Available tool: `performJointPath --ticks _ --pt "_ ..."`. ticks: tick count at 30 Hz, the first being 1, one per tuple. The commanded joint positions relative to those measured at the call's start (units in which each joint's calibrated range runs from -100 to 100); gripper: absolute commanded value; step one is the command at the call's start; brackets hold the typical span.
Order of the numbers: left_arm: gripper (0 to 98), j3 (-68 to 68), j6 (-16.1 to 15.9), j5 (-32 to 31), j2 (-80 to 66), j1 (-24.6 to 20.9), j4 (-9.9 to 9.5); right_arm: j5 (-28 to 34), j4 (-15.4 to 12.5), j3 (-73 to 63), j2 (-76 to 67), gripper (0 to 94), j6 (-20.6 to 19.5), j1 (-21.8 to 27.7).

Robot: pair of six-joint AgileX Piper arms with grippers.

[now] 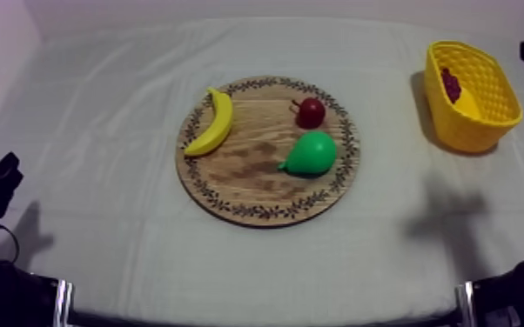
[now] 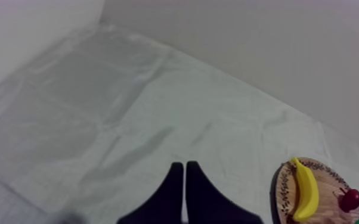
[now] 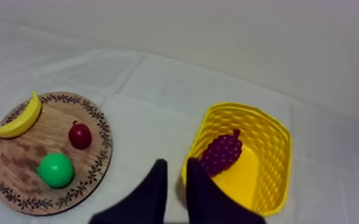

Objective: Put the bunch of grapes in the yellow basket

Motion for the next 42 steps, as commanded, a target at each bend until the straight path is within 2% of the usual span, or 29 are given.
performJointPath --ticks 1,9,23,32,35,42 --pt "0.1 0.0 0.0 0.0 0.0 0.0 0.0 -1.9 0.3 7.1 -7.3 4.7 -0.5 -0.6" --pt "0.1 0.0 0.0 0.0 0.0 0.0 0.0 -6.9 4.9 20.7 -18.8 0.6 -6.1 -4.6" --pt "0.1 0.0 0.0 0.0 0.0 0.0 0.0 -10.7 8.3 40.2 -32.7 0.2 -11.9 -5.3" --pt "0.1 0.0 0.0 0.0 0.0 0.0 0.0 -12.2 11.4 43.6 -34.6 0.2 -16.8 -4.5" --pt "0.1 0.0 0.0 0.0 0.0 0.0 0.0 -14.4 11.7 44.3 -34.7 0.2 -14.9 -4.3" --pt "0.1 0.0 0.0 0.0 0.0 0.0 0.0 -16.2 11.9 44.7 -34.7 0.2 -5.6 -4.2"
